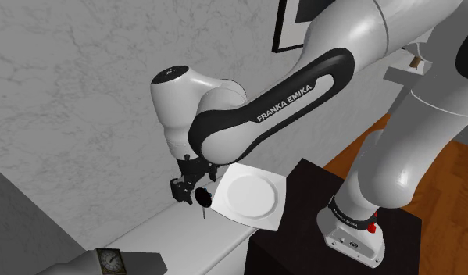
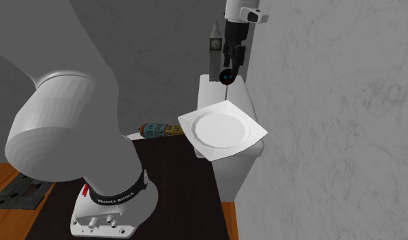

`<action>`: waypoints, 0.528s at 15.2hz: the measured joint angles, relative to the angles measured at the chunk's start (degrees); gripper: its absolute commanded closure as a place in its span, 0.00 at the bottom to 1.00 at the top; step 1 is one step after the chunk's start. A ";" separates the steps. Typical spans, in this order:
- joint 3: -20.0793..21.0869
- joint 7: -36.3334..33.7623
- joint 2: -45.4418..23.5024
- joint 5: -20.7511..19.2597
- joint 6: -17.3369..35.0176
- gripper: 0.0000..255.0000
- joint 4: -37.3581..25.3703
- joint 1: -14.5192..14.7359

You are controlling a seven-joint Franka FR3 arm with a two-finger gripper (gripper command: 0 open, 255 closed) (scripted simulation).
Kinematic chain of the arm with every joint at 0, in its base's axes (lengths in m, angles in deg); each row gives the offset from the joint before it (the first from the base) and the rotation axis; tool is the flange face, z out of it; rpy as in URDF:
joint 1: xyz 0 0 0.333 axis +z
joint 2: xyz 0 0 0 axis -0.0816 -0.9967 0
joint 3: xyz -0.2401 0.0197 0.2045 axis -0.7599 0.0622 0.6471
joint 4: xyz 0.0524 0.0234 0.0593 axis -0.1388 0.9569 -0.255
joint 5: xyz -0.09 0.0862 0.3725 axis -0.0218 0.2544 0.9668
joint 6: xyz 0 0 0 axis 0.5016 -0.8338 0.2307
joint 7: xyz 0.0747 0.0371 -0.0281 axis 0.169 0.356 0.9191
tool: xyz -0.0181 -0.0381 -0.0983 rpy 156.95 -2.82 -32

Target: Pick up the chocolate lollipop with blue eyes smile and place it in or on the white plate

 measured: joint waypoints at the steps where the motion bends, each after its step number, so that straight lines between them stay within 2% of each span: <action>1: 0.06 -0.22 -0.59 -0.33 0.73 0.00 0.21 -0.01; 8: 0.26 -0.83 -1.79 -0.98 3.57 0.00 2.00 0.06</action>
